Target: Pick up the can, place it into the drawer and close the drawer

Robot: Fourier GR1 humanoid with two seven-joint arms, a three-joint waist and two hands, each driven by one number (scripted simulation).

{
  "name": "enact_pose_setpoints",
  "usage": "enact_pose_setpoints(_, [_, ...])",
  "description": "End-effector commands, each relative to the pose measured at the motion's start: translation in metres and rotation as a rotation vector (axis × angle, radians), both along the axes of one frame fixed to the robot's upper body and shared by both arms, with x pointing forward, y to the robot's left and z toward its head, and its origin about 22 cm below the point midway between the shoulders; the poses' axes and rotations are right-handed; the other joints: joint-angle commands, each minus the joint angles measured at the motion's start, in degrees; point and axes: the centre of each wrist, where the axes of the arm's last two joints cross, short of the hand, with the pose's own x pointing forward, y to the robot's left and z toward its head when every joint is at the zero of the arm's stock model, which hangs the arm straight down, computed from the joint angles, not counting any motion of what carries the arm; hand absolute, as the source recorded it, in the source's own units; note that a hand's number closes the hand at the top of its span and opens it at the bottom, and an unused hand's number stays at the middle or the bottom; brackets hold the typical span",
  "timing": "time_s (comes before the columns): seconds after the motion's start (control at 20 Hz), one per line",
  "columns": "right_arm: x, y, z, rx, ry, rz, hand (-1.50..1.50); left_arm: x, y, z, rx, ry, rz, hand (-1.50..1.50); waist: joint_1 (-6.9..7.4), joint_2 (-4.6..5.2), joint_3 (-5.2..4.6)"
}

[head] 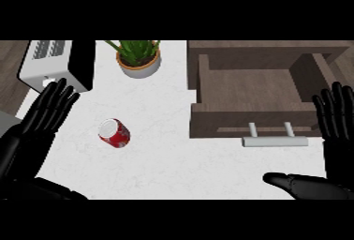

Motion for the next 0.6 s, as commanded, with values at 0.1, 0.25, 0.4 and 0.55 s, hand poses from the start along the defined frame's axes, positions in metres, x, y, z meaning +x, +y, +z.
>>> enact_pose_setpoints(0.1, [-0.021, -0.028, -0.002, 0.008, 0.117, -0.085, -1.50, -0.020, 0.040, 0.012, 0.050, 0.152, -0.034, -1.50, 0.59, -0.29, -0.10])
enact_pose_setpoints(0.25, [-0.026, -0.043, -0.013, 0.013, 0.137, -0.095, -1.50, -0.018, 0.028, 0.022, 0.033, 0.171, -0.034, -1.50, 0.40, -0.19, -0.09])
enact_pose_setpoints(0.4, [-0.035, -0.051, -0.006, 0.013, 0.132, -0.103, -1.50, -0.028, 0.041, 0.017, 0.041, 0.172, -0.040, -1.50, 0.45, -0.18, -0.11])
enact_pose_setpoints(0.55, [-0.052, -0.071, -0.020, 0.018, 0.129, -0.109, -1.50, -0.028, 0.061, 0.035, 0.037, 0.140, -0.034, -1.50, 0.31, -0.20, -0.10])
